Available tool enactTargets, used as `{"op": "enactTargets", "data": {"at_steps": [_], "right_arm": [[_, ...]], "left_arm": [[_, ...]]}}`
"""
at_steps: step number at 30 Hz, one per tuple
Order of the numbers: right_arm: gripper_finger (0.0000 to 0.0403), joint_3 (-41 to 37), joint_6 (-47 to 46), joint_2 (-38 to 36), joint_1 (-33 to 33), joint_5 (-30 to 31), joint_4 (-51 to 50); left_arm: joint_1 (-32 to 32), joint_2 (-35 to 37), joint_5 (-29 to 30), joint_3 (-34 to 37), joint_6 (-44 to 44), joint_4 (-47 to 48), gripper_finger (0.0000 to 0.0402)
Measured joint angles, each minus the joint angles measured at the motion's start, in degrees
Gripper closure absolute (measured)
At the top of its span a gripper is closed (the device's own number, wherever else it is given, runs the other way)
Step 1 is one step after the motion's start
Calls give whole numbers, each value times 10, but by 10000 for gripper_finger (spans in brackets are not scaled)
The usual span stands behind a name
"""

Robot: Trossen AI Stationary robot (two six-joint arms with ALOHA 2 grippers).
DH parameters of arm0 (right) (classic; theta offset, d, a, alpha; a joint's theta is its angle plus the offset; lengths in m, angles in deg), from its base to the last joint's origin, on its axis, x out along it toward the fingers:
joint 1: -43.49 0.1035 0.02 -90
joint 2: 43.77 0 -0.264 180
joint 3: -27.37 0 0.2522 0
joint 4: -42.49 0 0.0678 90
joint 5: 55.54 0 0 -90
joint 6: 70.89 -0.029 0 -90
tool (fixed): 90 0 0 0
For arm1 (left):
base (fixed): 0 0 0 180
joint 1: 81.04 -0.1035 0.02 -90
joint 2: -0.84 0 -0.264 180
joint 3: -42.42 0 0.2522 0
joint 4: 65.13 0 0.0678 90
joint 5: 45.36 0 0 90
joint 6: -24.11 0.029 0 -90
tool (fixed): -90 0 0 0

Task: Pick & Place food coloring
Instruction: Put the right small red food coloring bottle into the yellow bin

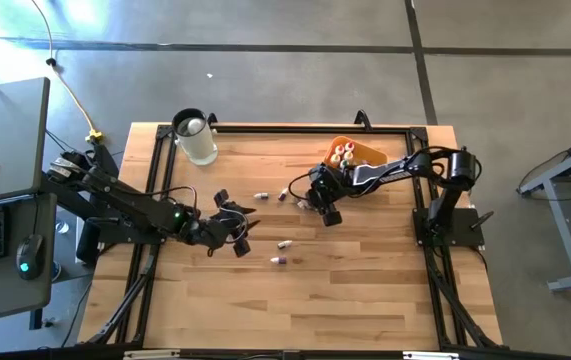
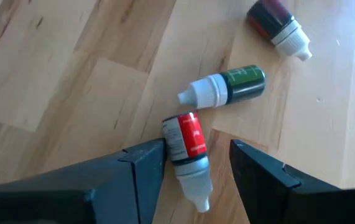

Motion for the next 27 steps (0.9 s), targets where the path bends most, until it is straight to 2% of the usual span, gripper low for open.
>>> {"op": "enactTargets", "data": {"at_steps": [6, 12, 14, 17, 22, 24, 27], "right_arm": [[243, 0, -44, 1, 1, 11, -1], [304, -2, -105, 2, 4, -20, -1], [324, -2, -117, -1, 12, -8, 0], [339, -3, -143, -12, 31, 41, -2], [330, 0, -182, -77, 79, 137, -64], [318, 7, -182, -117, 101, 196, -116], [313, 7, -188, -175, 129, 317, -208]], "left_arm": [[0, 0, -2, 0, -18, 3, 250], [0, 0, -4, 0, -23, 3, 250], [0, 0, -9, 0, -23, 3, 250], [0, 0, -12, 0, -31, 3, 250], [1, -5, -35, 0, -50, 2, 250], [2, -14, -39, 0, -50, 1, 250], [2, -28, -40, 0, -51, -6, 250]]}}
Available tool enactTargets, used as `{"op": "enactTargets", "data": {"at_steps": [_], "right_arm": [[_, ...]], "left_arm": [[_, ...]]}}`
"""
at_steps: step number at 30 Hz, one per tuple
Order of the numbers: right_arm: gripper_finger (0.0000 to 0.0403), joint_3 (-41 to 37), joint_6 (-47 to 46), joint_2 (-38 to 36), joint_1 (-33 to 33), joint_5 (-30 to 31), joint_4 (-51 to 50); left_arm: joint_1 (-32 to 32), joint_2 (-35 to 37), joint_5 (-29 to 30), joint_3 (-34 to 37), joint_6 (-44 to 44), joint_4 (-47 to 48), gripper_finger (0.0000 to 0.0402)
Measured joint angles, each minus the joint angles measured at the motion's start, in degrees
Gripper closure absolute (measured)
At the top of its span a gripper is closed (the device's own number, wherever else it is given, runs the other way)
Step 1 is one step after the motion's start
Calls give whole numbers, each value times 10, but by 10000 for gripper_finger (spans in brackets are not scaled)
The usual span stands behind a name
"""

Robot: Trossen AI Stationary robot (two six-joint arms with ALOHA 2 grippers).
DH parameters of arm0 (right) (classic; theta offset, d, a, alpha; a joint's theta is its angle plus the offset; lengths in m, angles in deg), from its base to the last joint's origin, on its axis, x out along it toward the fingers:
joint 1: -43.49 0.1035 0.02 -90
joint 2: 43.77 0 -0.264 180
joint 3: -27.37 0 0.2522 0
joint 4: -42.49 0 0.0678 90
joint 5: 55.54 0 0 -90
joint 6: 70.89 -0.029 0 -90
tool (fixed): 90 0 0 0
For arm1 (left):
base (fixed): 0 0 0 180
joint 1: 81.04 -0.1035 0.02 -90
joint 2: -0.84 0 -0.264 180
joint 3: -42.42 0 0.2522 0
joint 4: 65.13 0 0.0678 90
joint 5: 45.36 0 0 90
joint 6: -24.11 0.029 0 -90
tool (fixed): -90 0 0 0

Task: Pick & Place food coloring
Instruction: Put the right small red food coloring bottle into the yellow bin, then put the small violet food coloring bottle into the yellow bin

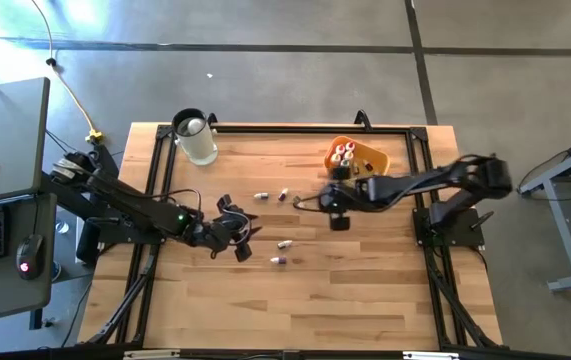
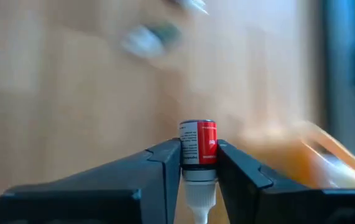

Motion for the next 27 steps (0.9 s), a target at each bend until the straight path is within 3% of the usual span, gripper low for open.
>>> {"op": "enactTargets", "data": {"at_steps": [4, 9, 18, 22, 27], "right_arm": [[326, 1, -71, -66, -5, 123, -122], [330, -20, -142, -110, -68, 151, -187], [281, -118, -100, -122, -177, 78, -43], [265, -123, -80, -122, -184, 82, -23], [259, -82, -94, -122, -154, 44, -29]], "left_arm": [[0, -27, 0, 0, -1, -10, 250], [0, -51, -1, 0, -16, -17, 250], [0, -58, -2, 0, -15, -52, 250], [0, -58, -11, 0, -22, -61, 250], [0, -60, -76, 0, -82, -69, 250]]}}
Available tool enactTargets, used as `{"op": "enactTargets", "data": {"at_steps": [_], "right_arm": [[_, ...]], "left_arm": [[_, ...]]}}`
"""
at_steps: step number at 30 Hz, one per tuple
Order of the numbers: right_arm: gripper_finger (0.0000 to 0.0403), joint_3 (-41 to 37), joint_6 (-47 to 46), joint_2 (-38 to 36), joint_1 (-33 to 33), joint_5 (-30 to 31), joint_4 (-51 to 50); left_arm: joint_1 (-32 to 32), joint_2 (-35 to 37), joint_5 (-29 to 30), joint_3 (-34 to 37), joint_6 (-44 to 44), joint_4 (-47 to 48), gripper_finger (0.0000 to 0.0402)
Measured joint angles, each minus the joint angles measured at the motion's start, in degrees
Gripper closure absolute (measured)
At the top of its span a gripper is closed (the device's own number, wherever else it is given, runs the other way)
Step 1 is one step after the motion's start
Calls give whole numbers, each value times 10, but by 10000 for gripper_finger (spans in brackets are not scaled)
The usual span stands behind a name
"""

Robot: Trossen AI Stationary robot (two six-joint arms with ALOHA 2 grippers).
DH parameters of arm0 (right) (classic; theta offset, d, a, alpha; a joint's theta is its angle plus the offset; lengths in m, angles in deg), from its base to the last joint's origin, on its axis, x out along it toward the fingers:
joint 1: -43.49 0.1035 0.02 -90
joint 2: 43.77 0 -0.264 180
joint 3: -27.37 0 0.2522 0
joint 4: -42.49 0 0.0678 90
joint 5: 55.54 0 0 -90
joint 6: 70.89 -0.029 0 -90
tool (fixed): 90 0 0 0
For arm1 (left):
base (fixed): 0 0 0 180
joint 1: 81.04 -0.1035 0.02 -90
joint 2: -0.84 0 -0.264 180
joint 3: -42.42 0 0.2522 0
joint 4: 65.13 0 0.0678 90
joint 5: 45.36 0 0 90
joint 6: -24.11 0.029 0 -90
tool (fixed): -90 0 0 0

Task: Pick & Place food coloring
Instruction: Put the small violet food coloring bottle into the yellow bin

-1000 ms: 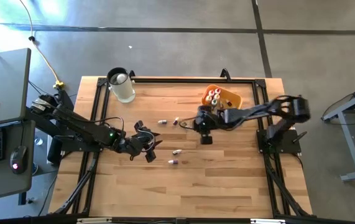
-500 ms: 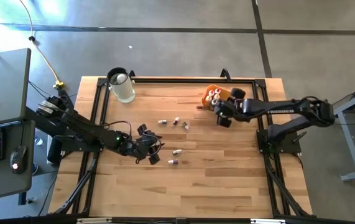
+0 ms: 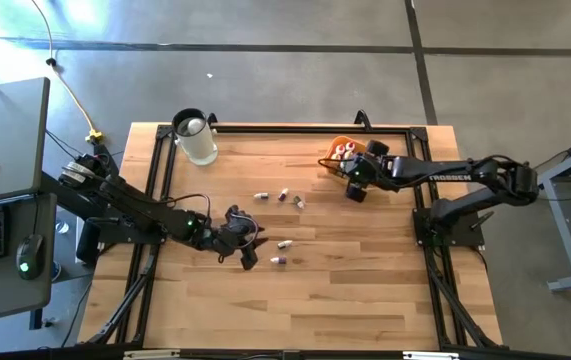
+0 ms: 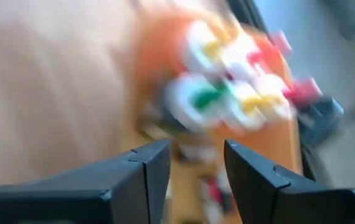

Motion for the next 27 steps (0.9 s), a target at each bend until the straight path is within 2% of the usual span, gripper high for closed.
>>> {"op": "enactTargets", "data": {"at_steps": [4, 11, 15, 27], "right_arm": [[261, 23, -12, 0, 38, -71, 43], [263, 24, -27, 0, 95, -178, 125], [263, 24, -35, 0, 125, -194, 131], [263, 24, -37, 1, 189, -190, 137]], "left_arm": [[0, -32, -26, 1, -19, -23, 250], [4, -140, -86, -1, -5, -165, 250], [15, -194, -106, 0, 15, -203, 250], [16, -269, -65, -1, 42, -252, 250]]}}
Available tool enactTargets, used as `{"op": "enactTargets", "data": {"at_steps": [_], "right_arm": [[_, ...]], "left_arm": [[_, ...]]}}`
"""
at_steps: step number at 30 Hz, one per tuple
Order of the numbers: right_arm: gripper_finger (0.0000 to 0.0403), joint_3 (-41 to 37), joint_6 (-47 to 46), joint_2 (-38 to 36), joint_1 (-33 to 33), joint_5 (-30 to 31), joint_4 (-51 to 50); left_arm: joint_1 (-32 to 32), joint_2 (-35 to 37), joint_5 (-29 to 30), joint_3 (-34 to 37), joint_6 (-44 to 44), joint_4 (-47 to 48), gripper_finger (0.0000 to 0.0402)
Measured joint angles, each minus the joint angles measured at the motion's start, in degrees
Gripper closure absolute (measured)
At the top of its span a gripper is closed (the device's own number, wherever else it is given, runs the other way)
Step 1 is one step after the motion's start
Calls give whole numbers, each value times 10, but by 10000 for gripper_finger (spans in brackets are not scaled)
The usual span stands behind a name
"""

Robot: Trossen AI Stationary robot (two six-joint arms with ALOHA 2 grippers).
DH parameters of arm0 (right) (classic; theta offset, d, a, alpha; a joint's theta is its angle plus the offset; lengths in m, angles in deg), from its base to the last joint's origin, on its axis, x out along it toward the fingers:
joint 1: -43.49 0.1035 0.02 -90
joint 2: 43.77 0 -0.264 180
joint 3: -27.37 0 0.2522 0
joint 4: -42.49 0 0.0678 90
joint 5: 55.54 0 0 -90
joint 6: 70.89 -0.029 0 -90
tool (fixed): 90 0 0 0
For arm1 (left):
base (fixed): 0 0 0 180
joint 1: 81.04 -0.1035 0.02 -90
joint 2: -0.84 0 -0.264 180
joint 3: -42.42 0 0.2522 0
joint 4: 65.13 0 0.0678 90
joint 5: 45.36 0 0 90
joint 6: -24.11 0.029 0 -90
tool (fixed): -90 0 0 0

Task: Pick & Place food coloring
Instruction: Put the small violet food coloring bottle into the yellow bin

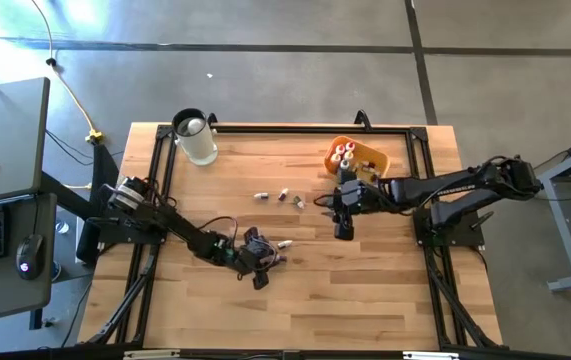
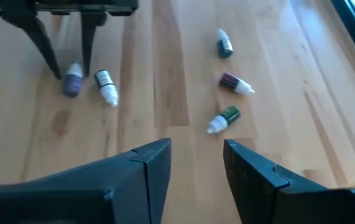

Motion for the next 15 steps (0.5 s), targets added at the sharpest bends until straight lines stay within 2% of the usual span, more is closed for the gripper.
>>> {"op": "enactTargets", "data": {"at_steps": [10, 15], "right_arm": [[263, 0, 0, 0, 23, 1, 0], [263, 0, -16, 0, 26, 1, 0]], "left_arm": [[-3, -4, -7, 0, 52, -17, 252], [-9, -4, -3, 1, 59, -16, 287]]}}
